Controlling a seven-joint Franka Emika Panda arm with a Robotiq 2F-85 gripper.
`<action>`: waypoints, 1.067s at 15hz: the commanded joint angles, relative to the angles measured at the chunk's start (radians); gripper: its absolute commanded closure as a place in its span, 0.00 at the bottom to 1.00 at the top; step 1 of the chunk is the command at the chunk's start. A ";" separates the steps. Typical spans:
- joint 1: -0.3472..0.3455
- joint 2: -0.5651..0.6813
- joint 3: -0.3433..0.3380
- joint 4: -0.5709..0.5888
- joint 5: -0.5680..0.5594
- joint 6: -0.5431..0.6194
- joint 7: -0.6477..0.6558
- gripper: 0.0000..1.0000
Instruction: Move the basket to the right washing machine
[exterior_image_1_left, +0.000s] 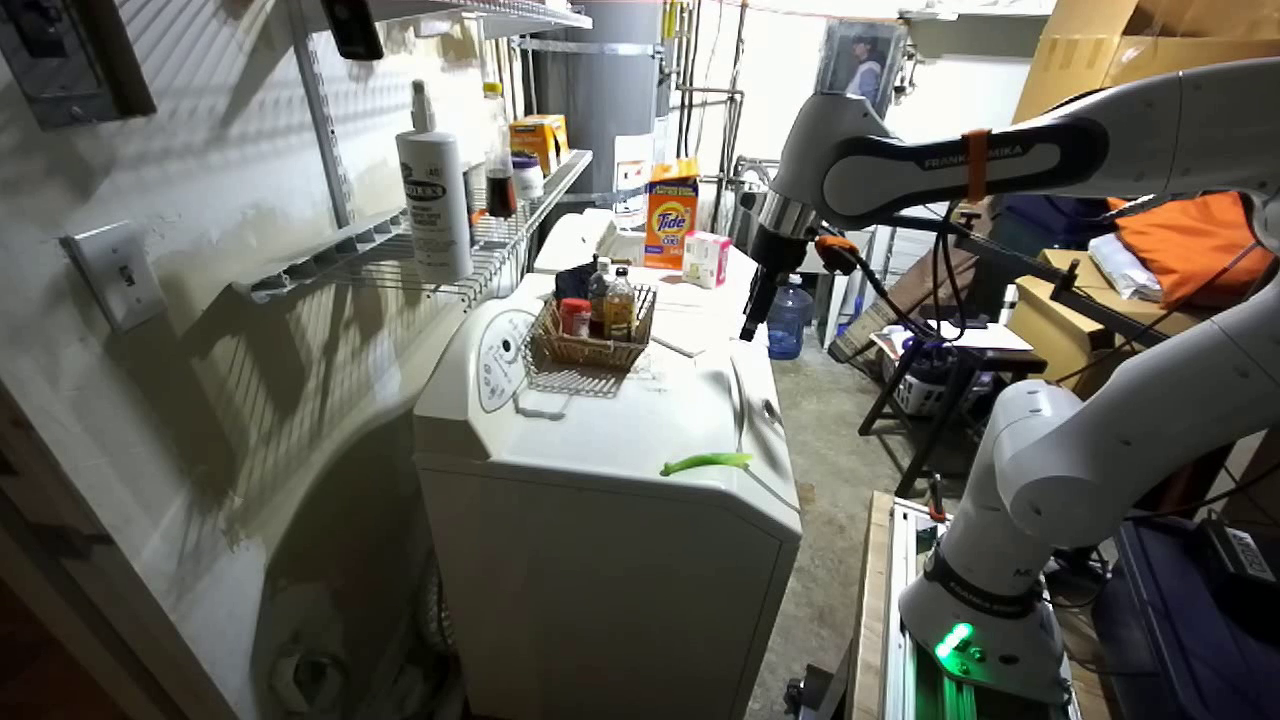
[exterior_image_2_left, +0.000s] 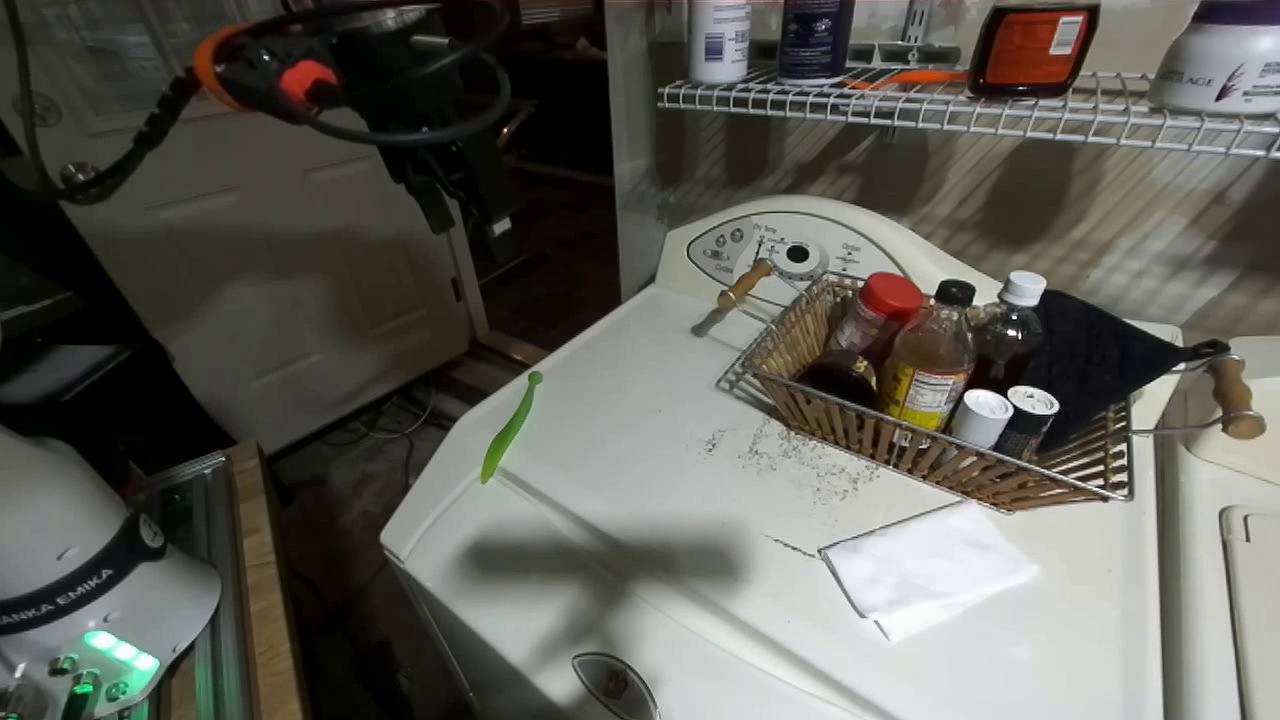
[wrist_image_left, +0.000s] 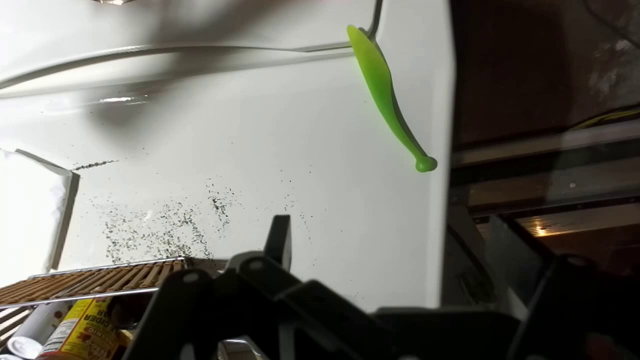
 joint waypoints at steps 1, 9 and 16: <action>-0.013 0.017 0.038 0.007 -0.023 0.073 0.032 0.00; -0.039 0.214 0.160 0.071 -0.177 0.317 0.165 0.00; -0.103 0.489 0.160 0.220 -0.343 0.412 0.273 0.00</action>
